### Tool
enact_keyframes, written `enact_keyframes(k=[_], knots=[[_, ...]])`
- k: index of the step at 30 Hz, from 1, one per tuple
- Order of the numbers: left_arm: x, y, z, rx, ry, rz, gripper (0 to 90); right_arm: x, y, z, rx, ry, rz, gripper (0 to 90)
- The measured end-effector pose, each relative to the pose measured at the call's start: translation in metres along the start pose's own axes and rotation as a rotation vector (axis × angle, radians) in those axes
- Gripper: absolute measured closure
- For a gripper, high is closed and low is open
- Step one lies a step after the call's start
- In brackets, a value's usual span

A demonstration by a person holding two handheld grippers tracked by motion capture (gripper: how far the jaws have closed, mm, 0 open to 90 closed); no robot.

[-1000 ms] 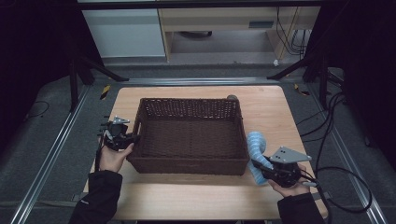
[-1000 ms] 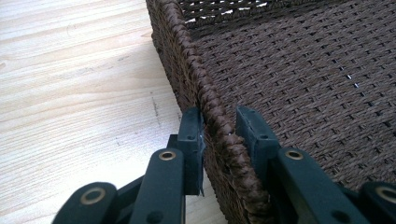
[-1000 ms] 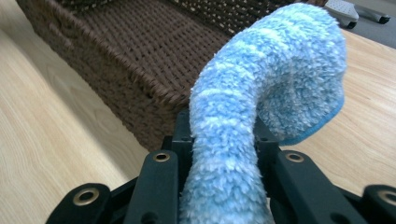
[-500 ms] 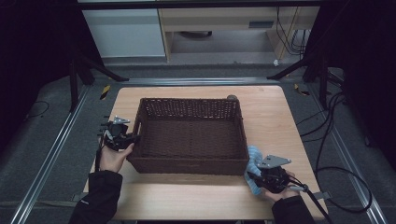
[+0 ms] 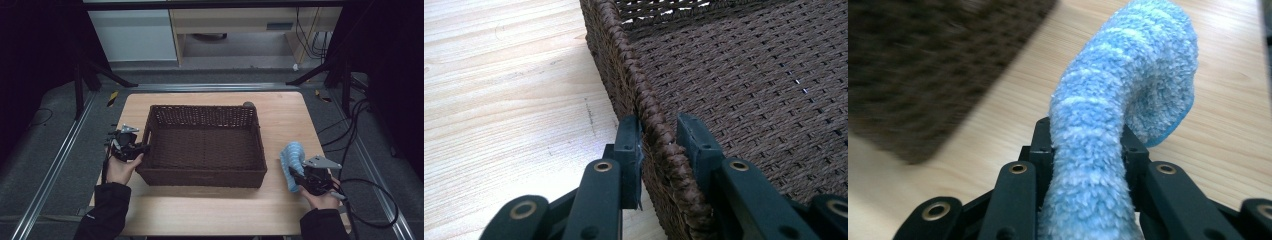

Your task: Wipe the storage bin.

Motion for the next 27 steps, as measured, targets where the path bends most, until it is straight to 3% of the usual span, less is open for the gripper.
enact_keyframes(k=[3, 7, 9, 14, 18, 19, 26, 27], knots=[[0.000, 0.000, 0.000, 0.000, 0.000, 0.001, 71.7, -0.009, 0.014, 0.006, -0.035, -0.033, 0.014, 68.5], [0.001, 0.000, 0.000, 0.000, 0.007, 0.006, 71.7, -0.019, 0.023, 0.012, -0.034, -0.045, 0.037, 67.3], [0.001, 0.000, 0.000, 0.000, 0.006, 0.007, 71.7, -0.020, 0.025, 0.013, -0.030, -0.036, 0.054, 65.9], [0.001, 0.000, 0.000, -0.001, 0.005, 0.005, 71.7, -0.017, 0.022, 0.011, -0.041, -0.034, 0.033, 55.5], [0.000, 0.000, 0.000, -0.002, -0.001, 0.001, 71.7, -0.010, 0.022, 0.007, -0.050, -0.002, 0.028, 48.4], [0.000, 0.000, 0.000, -0.002, -0.002, 0.000, 71.7, -0.002, 0.023, 0.001, -0.051, 0.036, 0.035, 45.4], [0.000, 0.000, 0.000, -0.003, -0.001, -0.001, 71.7, 0.022, 0.029, -0.014, -0.058, 0.116, 0.049, 43.2], [0.000, 0.000, 0.000, -0.002, -0.002, 0.001, 71.7, 0.034, 0.028, -0.019, -0.050, 0.146, 0.041, 43.4]])
Point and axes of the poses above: each handheld gripper's, and its own axes: z roughly forward along the jaws, x roughly out of its top, y roughly to its right, the point moved 9 cm from there along z, roughly forward along the jaws, and after that the axes turned 4 degrees about x, right-handed, at the moved point
